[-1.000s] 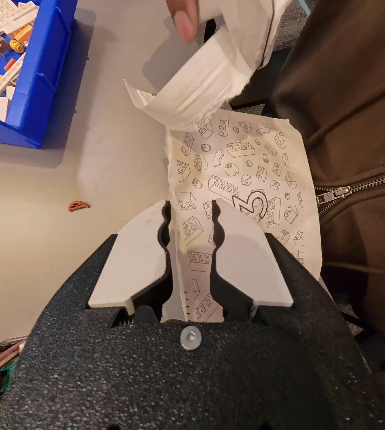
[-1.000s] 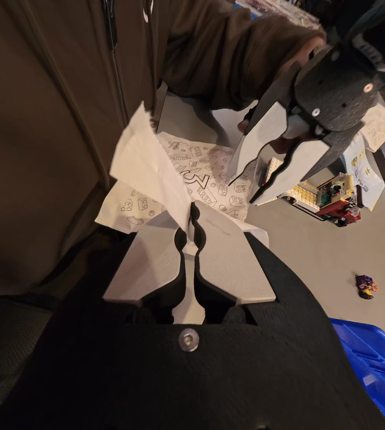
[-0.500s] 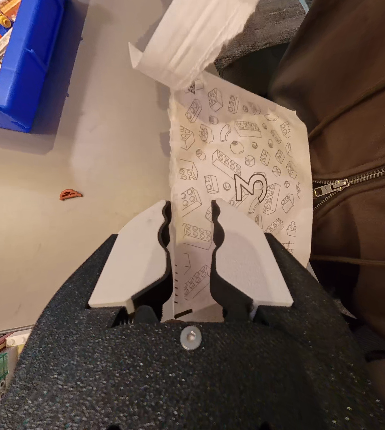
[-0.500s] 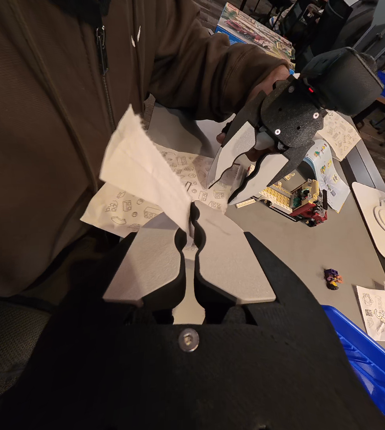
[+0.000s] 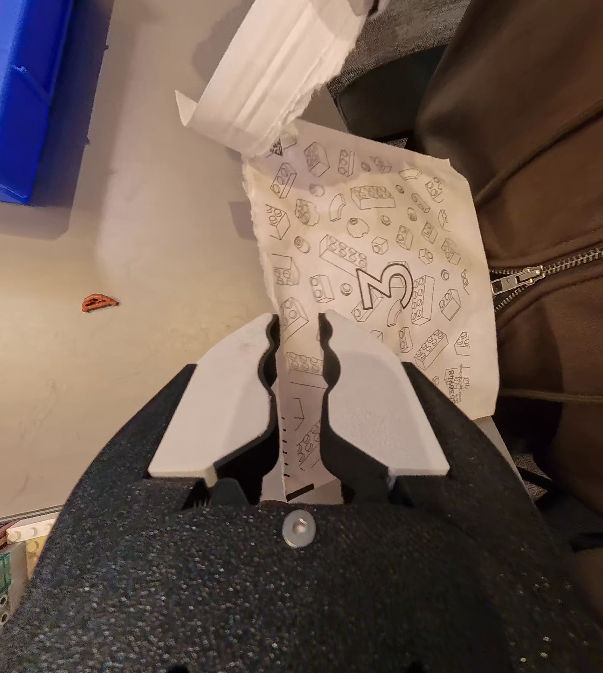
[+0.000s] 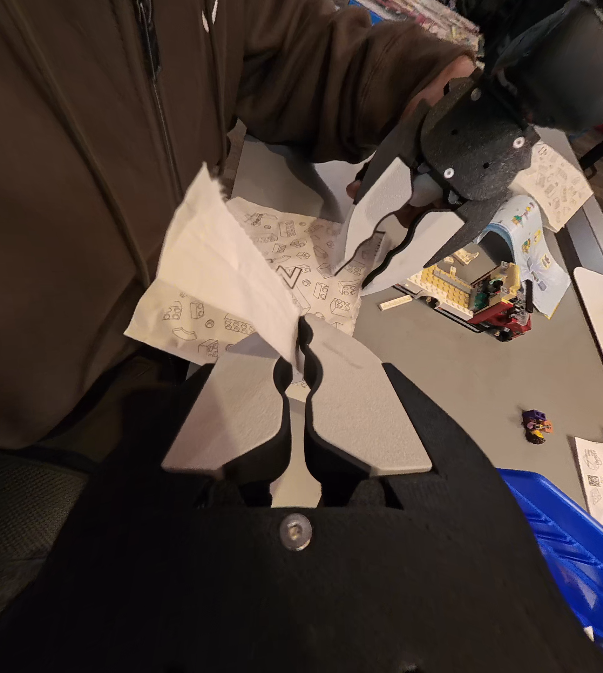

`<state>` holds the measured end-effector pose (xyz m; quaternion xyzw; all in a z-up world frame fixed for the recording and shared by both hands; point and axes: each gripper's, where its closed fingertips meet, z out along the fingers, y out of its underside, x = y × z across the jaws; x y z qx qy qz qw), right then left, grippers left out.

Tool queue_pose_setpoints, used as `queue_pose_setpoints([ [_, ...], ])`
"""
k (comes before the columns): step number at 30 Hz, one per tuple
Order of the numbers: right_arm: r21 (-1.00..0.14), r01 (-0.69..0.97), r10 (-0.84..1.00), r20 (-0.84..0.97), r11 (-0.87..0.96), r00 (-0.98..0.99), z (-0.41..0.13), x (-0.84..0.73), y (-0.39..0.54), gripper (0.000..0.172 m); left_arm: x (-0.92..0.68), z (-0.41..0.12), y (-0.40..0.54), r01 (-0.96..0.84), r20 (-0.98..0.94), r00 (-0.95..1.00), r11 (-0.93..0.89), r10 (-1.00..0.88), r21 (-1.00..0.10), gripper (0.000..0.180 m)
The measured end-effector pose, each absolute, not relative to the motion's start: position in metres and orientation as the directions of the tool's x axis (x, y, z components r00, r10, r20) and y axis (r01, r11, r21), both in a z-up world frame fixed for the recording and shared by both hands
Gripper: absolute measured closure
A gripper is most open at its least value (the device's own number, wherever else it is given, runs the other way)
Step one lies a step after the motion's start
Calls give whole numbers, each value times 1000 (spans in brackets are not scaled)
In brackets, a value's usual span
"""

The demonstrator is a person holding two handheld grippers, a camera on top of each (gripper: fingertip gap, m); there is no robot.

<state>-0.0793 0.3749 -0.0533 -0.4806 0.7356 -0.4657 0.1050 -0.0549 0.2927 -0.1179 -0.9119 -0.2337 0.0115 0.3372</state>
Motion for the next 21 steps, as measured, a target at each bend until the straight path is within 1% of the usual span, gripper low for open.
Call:
queue_pose_setpoints([
  [3,-743,-656,-831,277,133,-482,-68,-78,378,171,-59,-121,291,435,131,879,-663,458,-609,175],
  [4,-725,-674,-839,274,141,-470,-73,-77,379,168,-62,-120,290,443,128,873,-657,470,-610,180],
  [9,-641,-750,-867,271,162,-419,-84,-77,381,147,-64,-108,284,439,107,868,-648,485,-622,180],
  [12,-628,-762,-859,293,158,-420,-71,-85,377,142,-67,-98,276,425,60,865,-663,499,-617,180],
  [16,-646,-744,-849,287,169,-443,-46,-97,374,138,-70,-87,264,418,5,851,-672,525,-611,180],
  [21,-593,-776,-835,299,216,-462,-32,-119,374,132,-68,-79,254,409,-34,841,-676,540,-612,180],
])
